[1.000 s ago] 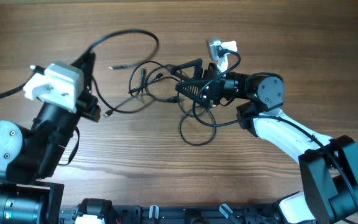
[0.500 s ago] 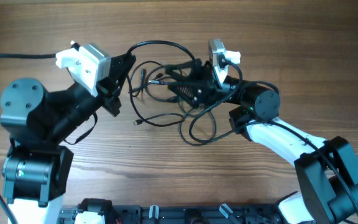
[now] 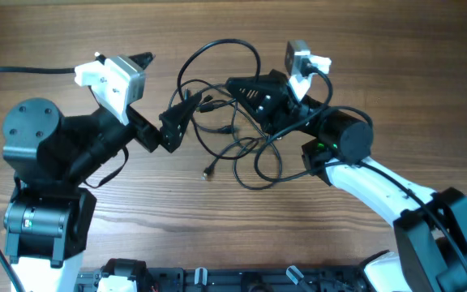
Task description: Untangle cables
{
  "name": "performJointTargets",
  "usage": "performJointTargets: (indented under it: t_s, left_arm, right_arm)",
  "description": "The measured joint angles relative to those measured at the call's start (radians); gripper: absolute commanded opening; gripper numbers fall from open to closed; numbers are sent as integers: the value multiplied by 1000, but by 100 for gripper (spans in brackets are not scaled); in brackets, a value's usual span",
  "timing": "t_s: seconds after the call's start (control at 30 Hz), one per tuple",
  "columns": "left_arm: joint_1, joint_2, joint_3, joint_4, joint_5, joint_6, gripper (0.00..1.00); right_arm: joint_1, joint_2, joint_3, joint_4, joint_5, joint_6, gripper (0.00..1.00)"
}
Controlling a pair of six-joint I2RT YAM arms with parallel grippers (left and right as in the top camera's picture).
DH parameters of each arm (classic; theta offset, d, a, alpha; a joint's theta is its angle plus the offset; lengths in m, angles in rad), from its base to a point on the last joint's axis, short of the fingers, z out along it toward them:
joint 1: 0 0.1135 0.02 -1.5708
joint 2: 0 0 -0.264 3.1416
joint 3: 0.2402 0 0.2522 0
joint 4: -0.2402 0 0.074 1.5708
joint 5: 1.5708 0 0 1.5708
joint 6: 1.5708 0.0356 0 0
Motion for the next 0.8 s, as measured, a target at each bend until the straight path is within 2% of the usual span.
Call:
performJointTargets:
  t_s: [0.2,0.33,0.5,0.57,0.67,0.77,0.8]
  left_arm:
    - [0,19,0,-151,0,0,100]
    - [0,47,0,-219,0,0,100]
    - [0,52,0,-221,0,0,100]
    - [0,55,0,-225,0,1,100]
    - [0,71,0,-234,0,1,100]
    - [0,100,0,-243,0,9,100]
    - [0,106,0,-244,0,10,100]
  right_arm:
    - [-40,-55,47,-77,42,8,5]
    - [-171,-129,131,-253,57,14,5]
    - [-405,-213,206,-568,60,13,4]
    - [-509,-222,217,-827,47,-21,5]
    - [-613,-217,224,-1195,46,-163,5]
    - [-737,-216,223,-1408,115,-355,4]
    - [-768,-216,223,-1429,143,-388,4]
